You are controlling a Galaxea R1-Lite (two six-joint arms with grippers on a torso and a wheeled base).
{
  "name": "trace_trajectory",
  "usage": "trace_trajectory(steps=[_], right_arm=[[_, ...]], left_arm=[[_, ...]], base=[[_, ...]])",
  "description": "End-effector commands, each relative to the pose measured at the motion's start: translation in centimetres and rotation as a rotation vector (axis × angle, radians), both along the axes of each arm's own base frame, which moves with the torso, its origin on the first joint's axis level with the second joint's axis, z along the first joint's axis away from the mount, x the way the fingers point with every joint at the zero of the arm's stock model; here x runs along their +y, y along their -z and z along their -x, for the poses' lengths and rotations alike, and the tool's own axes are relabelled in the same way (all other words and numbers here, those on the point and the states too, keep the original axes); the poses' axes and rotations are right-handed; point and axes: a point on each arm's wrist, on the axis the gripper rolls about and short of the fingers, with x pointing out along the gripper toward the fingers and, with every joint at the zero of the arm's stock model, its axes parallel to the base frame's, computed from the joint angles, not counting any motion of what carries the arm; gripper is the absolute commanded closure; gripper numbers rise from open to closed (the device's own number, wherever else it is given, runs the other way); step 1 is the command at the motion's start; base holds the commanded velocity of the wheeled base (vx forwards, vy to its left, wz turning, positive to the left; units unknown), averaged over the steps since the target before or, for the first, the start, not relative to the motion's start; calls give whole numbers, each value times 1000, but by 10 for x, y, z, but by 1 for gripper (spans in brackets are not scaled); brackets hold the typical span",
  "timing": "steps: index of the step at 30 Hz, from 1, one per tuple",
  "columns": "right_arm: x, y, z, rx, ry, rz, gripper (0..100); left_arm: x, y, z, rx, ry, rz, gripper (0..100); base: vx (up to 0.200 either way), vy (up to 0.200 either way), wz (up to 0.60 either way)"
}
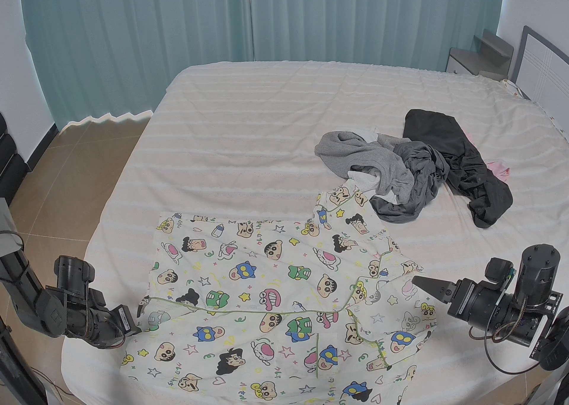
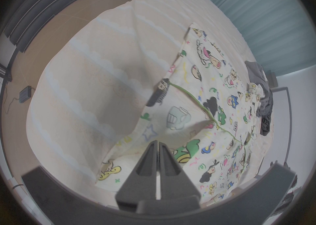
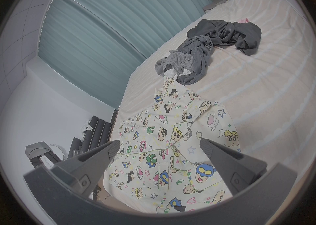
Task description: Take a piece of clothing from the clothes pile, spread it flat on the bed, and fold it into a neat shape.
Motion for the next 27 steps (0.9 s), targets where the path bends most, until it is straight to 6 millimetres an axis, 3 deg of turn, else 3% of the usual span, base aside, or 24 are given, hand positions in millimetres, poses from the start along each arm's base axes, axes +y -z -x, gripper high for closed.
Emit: trace_trajectory(steps=[1,8,15,27], right_arm=[[0,0,0,-1,-2,0,0],[0,0,1,-3,-1,1,0],[-1,-2,1,-9,0,-2,0],[-1,-2,2,-10,0,-3,0]], left_arm=[[-16,-17,16,-54,72,-4,100],[-48,-18,44,-31,244,-11,100],[-64,-10,62,26,347,-60,100],[-82,4,75,74,419,-290,100]], base=[[0,0,0],[0,0,0],[0,0,0],[0,0,0]])
